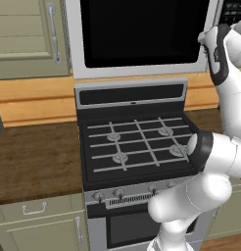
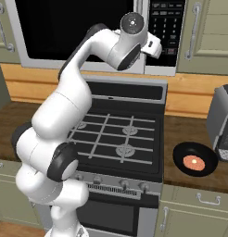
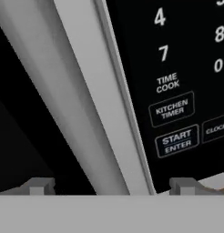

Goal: Open the microwave, place the bowl with waffle inside the microwave, then close the microwave door and turn it on.

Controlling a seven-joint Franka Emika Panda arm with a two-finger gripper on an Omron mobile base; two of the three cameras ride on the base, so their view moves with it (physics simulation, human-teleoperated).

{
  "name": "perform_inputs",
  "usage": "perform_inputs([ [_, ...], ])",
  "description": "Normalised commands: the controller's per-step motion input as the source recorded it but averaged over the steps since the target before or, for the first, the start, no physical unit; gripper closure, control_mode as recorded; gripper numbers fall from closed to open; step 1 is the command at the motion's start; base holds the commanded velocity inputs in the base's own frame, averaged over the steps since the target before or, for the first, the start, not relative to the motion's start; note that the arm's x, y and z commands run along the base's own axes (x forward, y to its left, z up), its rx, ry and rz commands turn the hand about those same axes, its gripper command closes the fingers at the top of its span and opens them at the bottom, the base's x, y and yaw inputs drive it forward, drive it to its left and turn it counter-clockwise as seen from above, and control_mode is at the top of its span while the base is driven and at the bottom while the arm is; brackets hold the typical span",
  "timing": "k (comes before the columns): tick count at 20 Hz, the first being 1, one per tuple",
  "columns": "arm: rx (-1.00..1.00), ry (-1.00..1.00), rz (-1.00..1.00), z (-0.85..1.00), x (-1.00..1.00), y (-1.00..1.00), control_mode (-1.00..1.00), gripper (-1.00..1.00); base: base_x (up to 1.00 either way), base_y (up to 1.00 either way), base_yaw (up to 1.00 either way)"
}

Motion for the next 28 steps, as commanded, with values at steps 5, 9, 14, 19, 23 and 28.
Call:
perform_inputs([
  [5,0.02,0.00,0.01,0.00,0.56,-0.06,-1.00,-1.00,0.00,0.00,0.00],
  [9,0.00,-0.05,0.07,-0.06,0.46,0.00,-1.00,-1.00,0.00,0.00,0.00],
  [14,-0.05,-0.10,0.09,-0.47,0.53,0.38,-1.00,1.00,0.00,0.00,0.00],
  [19,-0.09,-0.03,0.04,-0.45,0.76,0.76,-1.00,1.00,0.00,0.00,0.00],
  [23,0.00,-0.05,0.04,-0.12,0.72,0.52,-1.00,1.00,0.00,0.00,0.00],
  [28,0.00,-0.17,0.03,-0.04,0.23,0.58,-1.00,1.00,0.00,0.00,0.00],
])
